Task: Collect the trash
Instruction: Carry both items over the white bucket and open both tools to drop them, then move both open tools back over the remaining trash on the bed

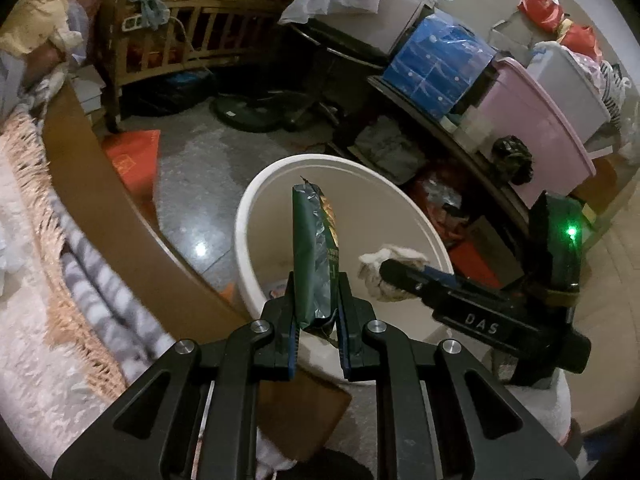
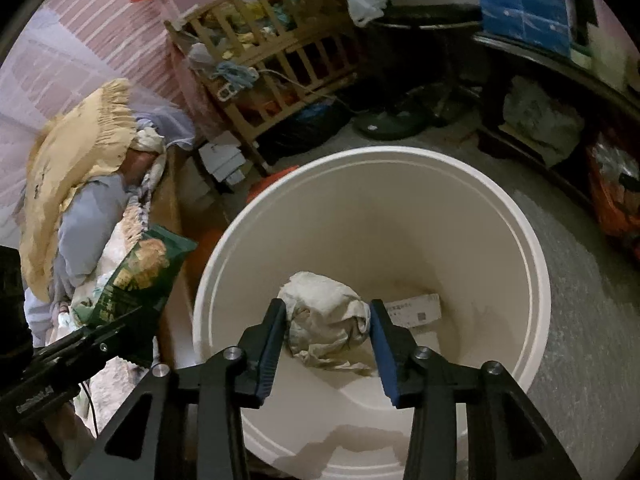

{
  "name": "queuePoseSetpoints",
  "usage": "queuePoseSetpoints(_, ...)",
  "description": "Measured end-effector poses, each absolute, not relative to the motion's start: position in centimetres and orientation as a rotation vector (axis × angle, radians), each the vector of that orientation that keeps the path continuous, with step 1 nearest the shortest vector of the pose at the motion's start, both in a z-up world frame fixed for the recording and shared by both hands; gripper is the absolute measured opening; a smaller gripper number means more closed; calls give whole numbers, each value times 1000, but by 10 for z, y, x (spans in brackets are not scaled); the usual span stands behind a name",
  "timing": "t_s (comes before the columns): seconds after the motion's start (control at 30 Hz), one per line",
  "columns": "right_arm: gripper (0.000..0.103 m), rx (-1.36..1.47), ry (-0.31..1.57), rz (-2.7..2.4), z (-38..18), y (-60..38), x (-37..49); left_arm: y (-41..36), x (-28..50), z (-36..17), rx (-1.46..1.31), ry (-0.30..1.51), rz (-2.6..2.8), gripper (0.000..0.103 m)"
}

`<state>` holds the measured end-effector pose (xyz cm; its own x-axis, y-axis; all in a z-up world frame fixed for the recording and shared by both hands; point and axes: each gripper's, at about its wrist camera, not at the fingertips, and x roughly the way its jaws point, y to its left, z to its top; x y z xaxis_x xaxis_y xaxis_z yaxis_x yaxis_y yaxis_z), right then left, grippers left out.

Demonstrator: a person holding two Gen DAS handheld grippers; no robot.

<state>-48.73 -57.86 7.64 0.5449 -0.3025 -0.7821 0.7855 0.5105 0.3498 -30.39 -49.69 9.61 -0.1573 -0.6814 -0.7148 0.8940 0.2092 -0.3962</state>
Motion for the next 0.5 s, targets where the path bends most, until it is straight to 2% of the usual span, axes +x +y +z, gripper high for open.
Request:
queuePoseSetpoints(0.1, 46, 789, 719, -737, 74, -581, -491, -501, -304, 95, 268, 1026, -1422, 25)
queuePoseSetpoints(0.17, 47, 798, 719, -736, 74, -582, -492, -500, -303, 94, 250, 1038, -1434, 45)
queuePoseSetpoints(0.37, 55, 800, 729, -738, 74, -580, -489, -487, -295, 97, 245, 1029, -1399, 47)
queuePoseSetpoints(0.5, 55, 795, 730, -715, 76, -575, -482, -470, -285, 103, 252, 992, -1317, 46)
